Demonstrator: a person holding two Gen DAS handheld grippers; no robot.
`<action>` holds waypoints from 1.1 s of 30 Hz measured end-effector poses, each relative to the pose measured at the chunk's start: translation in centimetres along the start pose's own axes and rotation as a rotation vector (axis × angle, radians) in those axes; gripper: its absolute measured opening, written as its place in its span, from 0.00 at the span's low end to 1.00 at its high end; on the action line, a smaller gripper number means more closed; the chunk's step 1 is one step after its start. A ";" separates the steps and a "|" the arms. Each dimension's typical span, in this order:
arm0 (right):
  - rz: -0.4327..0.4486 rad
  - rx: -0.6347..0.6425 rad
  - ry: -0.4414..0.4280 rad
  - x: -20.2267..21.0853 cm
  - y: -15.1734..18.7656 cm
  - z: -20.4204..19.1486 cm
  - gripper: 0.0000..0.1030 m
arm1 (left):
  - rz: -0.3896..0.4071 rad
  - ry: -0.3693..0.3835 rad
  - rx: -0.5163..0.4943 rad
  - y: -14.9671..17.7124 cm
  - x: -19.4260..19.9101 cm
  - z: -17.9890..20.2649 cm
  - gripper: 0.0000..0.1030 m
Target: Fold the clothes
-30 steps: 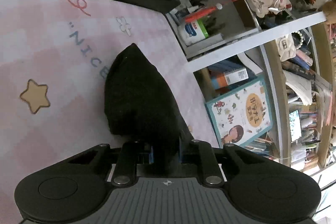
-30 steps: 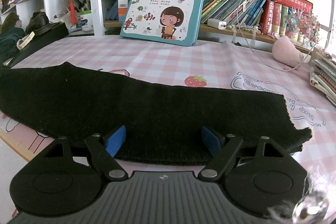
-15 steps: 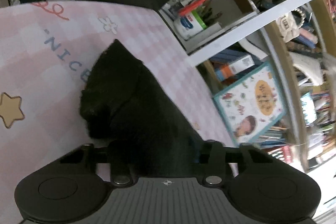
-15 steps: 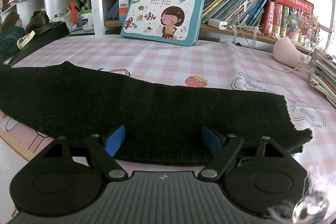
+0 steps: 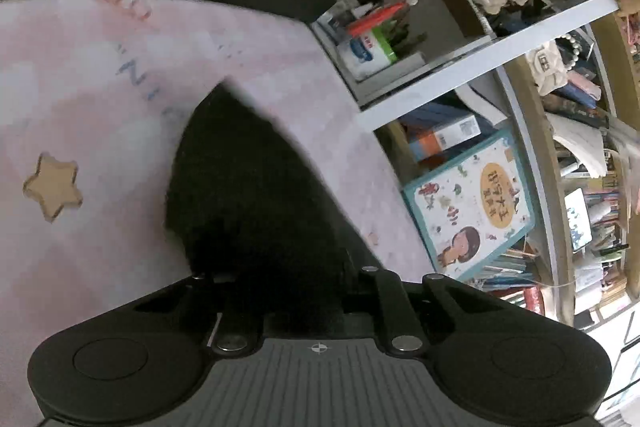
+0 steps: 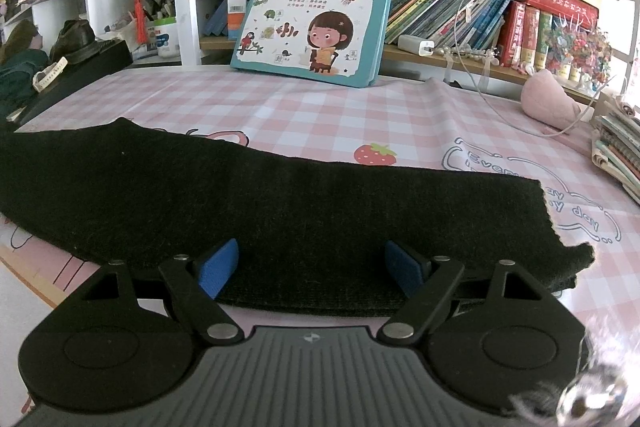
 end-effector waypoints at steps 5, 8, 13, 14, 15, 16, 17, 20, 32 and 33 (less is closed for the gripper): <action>0.000 0.001 0.001 0.0 0.1 0.0 0.78 | -0.009 -0.003 -0.010 0.2 -0.5 -0.2 0.22; 0.000 0.002 0.000 0.0 0.0 0.1 0.78 | -0.015 0.002 -0.020 0.1 -0.7 -0.1 0.22; 0.000 0.002 -0.001 0.0 0.0 0.3 0.78 | 0.005 0.002 -0.023 0.5 -0.8 0.0 0.21; 0.000 0.002 -0.001 0.0 0.0 0.3 0.78 | 0.011 0.004 -0.028 0.5 -0.8 0.1 0.20; 0.000 0.002 -0.001 0.0 0.0 0.3 0.78 | 0.016 0.006 -0.032 0.6 -0.8 0.1 0.19; -0.001 0.002 -0.001 0.0 0.0 0.3 0.78 | 0.021 0.008 -0.036 0.7 -0.8 0.1 0.18; -0.001 0.002 -0.001 0.0 0.0 0.3 0.78 | 0.022 0.012 -0.033 0.6 -0.8 0.0 0.17; 0.000 0.002 -0.003 -0.1 0.0 0.2 0.79 | 0.035 0.028 -0.022 0.2 -0.4 -0.1 0.16; 0.001 0.035 -0.061 -1.3 -0.4 -2.5 0.79 | 0.067 -0.008 0.010 -1.8 0.7 -2.2 0.16; 0.000 0.031 -0.063 -1.3 -0.4 -2.4 0.79 | 0.068 -0.010 0.010 -1.8 0.6 -2.3 0.16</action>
Point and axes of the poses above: each gripper's, at about its wrist camera, not at the fingertips, and x roughly against the way its jaws point, z to its right, y to its underside, the point moved 2 cm from there along -x, roughly the way its jaws point, and after that the axes turned 11 degrees about z, right-handed, at the moved point
